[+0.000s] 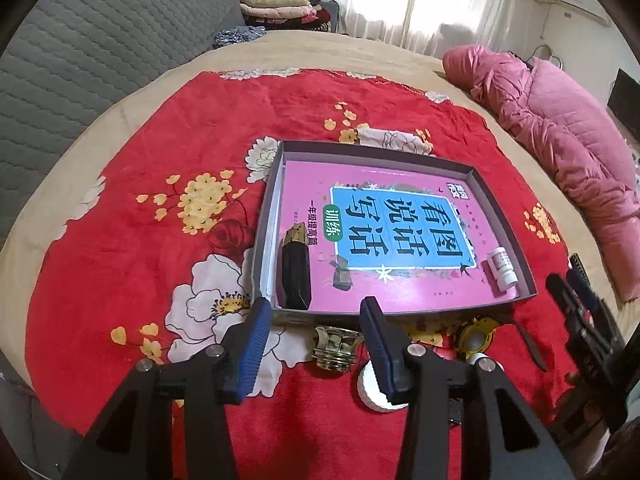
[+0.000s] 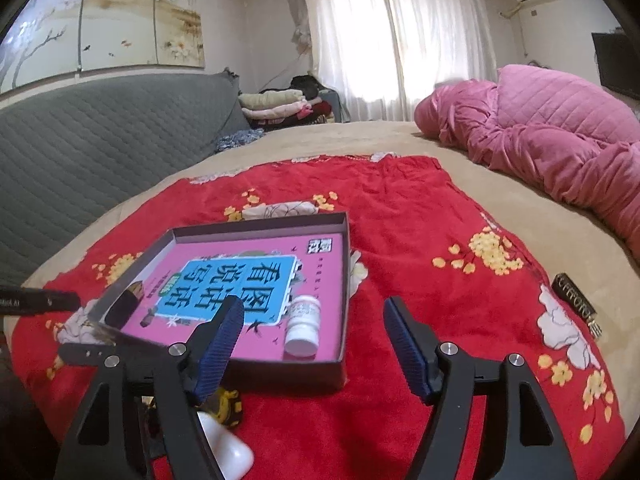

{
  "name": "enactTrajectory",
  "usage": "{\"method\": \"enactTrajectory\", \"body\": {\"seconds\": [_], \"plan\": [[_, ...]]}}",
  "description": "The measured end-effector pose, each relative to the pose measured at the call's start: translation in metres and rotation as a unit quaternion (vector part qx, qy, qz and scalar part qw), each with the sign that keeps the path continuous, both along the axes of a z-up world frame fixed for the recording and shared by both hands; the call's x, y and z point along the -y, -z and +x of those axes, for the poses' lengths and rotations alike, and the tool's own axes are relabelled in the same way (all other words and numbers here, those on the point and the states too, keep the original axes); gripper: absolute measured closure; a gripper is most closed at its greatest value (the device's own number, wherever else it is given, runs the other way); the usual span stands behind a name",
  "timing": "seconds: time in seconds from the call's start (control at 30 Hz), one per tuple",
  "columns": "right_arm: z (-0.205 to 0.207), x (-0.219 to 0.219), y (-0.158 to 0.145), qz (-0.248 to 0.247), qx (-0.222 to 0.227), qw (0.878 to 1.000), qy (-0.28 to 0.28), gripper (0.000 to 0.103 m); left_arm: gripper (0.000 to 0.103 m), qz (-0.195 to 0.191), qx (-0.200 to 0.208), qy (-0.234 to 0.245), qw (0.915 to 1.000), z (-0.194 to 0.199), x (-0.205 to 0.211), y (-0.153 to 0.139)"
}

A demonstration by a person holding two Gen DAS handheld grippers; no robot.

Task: Organize rigid objects
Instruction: 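Withdraw both open tools from the box back toward the remaining objects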

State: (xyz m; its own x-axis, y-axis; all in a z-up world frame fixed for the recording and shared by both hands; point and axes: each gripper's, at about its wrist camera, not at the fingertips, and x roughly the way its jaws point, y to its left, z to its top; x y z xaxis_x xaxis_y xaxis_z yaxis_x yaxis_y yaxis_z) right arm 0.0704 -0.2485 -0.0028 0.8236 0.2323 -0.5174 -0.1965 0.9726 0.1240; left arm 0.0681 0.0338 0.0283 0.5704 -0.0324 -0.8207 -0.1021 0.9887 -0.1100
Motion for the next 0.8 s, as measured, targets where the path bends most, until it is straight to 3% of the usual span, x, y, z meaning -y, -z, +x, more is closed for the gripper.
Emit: {"method": "enactTrajectory", "body": {"seconds": [0.1,0.8], "plan": [[-0.004,-0.004,0.002,0.013,-0.007,1.0,-0.013,0.029,0.057,-0.008,0.001,-0.002,1.0,-0.003,-0.002,-0.001],[-0.037,-0.025,-0.01,-0.019,-0.003,0.998,-0.055,0.029,0.057,-0.017,0.015,0.014,0.9996,-0.018,0.0,-0.018]]}}
